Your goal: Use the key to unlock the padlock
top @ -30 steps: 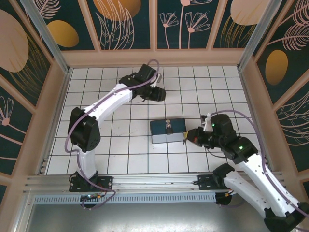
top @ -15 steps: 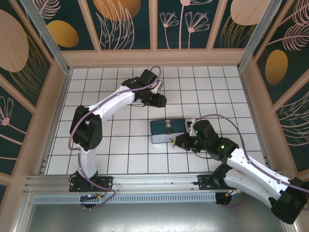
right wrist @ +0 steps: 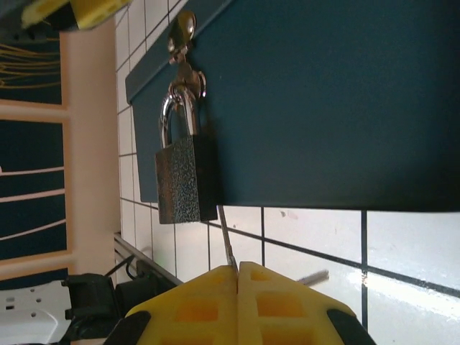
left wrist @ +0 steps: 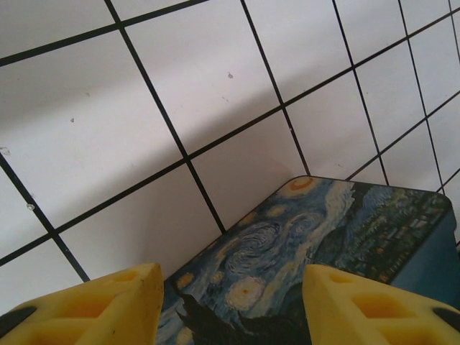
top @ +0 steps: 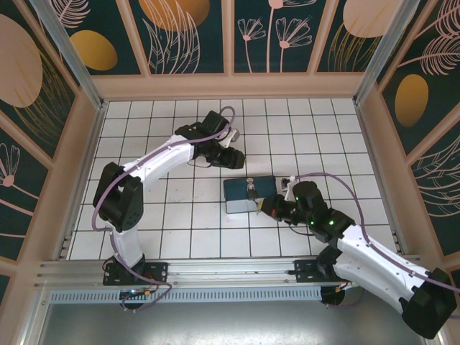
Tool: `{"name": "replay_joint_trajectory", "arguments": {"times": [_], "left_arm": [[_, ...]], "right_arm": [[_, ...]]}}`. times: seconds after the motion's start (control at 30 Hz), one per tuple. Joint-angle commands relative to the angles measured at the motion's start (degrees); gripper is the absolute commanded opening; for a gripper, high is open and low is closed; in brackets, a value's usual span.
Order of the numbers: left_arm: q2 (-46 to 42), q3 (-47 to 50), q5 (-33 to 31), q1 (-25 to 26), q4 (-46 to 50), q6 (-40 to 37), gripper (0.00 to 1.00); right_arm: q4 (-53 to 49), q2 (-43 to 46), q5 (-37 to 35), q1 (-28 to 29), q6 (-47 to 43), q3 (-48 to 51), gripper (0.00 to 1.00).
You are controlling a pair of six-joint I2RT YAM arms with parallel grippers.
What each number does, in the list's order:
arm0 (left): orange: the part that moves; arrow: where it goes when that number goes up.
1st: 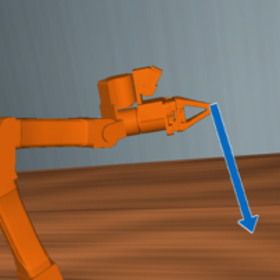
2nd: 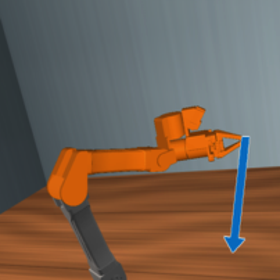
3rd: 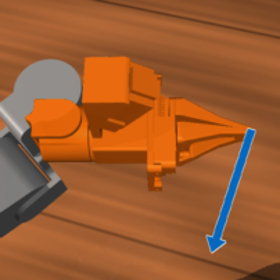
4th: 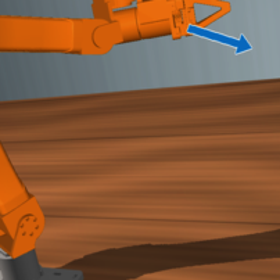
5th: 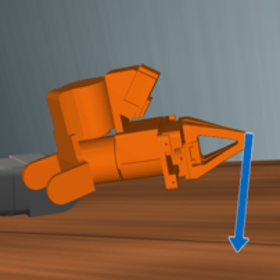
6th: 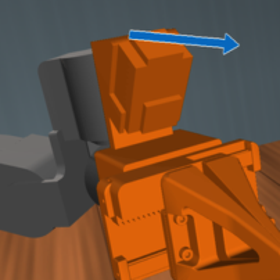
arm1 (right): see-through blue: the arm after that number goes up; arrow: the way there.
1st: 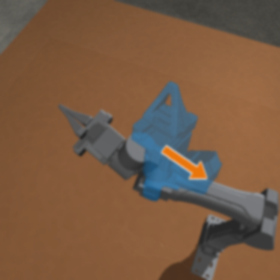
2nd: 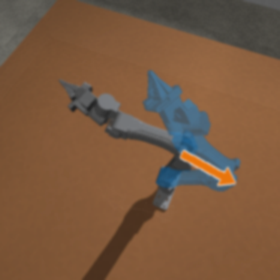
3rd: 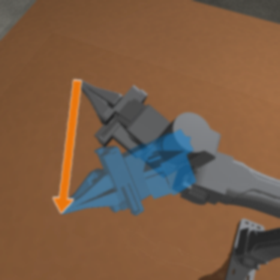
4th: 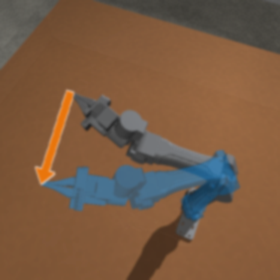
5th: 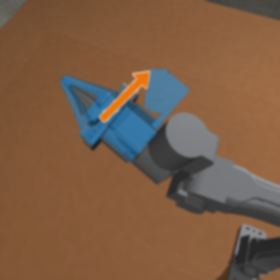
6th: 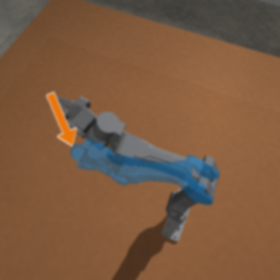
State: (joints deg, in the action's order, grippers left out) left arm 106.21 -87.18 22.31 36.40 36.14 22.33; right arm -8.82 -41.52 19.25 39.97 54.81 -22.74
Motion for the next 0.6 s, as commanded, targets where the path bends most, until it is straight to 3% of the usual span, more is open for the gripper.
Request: {"name": "replay_joint_trajectory", "arguments": {"times": [0.0,0.33,0.57], "left_arm": [[-1.85,1.29,0.96,0.16,-0.89,0.19,0.54],[-0.82,0.54,0.13,-0.76,-1.69,1.55,0.53],[0.08,-1.23,0.34,-1.5,-1.81,1.84,0.54]], "right_arm": [[3.85,0.1,1.68,-2.65,-2.43,0.92,0.0],[8.35,-5.19,8.57,-11.98,-9.15,0.09,0.0],[8.2,-12.11,12.23,-15.08,-14.62,-4.31,0.0]]}}
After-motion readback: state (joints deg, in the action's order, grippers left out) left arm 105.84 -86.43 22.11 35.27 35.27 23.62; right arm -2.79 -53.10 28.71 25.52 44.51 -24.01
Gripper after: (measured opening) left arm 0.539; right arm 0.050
